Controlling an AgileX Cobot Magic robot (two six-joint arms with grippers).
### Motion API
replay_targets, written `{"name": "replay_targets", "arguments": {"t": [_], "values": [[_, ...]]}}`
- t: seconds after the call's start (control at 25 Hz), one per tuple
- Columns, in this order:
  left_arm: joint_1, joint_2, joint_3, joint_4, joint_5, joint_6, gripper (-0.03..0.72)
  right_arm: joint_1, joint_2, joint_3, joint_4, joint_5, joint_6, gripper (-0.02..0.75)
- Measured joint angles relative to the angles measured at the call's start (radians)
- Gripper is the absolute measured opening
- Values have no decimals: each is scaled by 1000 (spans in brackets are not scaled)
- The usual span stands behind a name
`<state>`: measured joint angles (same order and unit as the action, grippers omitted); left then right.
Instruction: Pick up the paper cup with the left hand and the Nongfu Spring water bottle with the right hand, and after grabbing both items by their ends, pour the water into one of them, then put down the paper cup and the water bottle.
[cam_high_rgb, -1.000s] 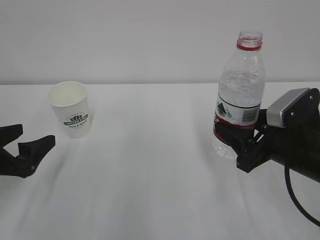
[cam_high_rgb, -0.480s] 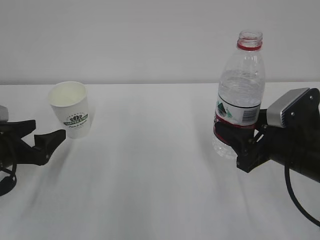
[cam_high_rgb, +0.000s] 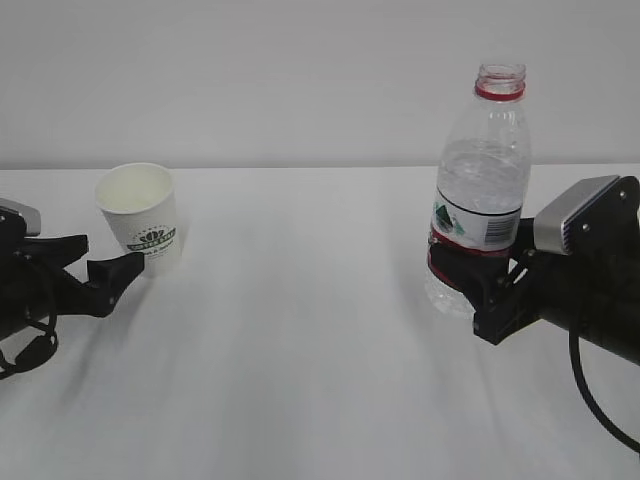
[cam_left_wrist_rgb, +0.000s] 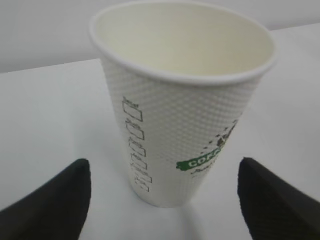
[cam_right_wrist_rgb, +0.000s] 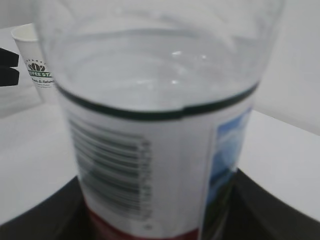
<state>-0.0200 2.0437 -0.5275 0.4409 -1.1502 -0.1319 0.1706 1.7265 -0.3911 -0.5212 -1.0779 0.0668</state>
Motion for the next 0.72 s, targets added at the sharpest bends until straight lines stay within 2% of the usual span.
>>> {"name": "replay_targets", "arguments": {"t": [0.72], "values": [[0,135,-143,49,0,-25,691,0,0,0,16,0,0,450]]}}
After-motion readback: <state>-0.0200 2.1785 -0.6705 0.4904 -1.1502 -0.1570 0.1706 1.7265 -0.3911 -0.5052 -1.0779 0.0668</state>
